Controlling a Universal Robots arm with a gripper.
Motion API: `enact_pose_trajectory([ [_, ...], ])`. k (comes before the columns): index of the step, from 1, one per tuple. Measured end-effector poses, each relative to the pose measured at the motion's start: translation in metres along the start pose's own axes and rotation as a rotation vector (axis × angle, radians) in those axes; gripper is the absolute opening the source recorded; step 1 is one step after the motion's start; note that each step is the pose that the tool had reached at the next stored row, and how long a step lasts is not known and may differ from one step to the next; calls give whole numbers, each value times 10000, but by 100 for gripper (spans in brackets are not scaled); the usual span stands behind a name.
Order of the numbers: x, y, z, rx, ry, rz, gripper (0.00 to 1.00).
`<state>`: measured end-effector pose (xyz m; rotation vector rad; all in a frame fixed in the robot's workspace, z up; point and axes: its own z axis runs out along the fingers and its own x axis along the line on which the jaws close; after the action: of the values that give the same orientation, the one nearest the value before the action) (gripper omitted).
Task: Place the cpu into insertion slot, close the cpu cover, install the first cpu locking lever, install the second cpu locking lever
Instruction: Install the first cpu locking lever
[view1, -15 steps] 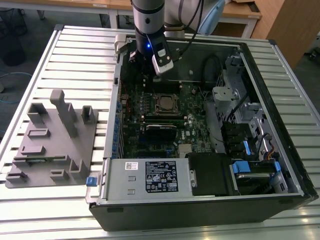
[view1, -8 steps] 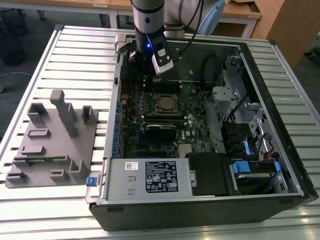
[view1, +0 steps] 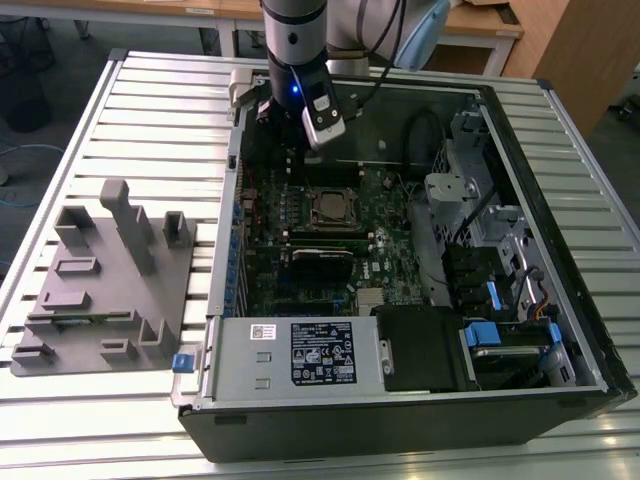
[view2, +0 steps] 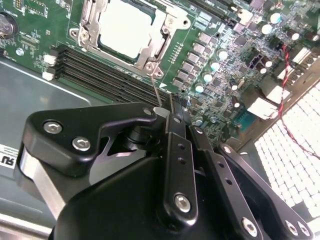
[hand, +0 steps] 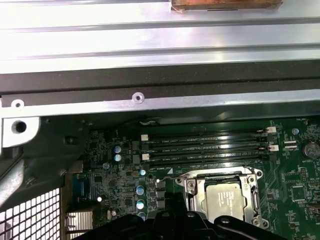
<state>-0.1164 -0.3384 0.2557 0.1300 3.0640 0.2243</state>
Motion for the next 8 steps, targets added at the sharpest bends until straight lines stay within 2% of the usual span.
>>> enact_pose_trajectory([
  [5,64,-6,-4,-24,-40,-4,10],
  [8,74,-10,-6,-207,-36,8,10],
])
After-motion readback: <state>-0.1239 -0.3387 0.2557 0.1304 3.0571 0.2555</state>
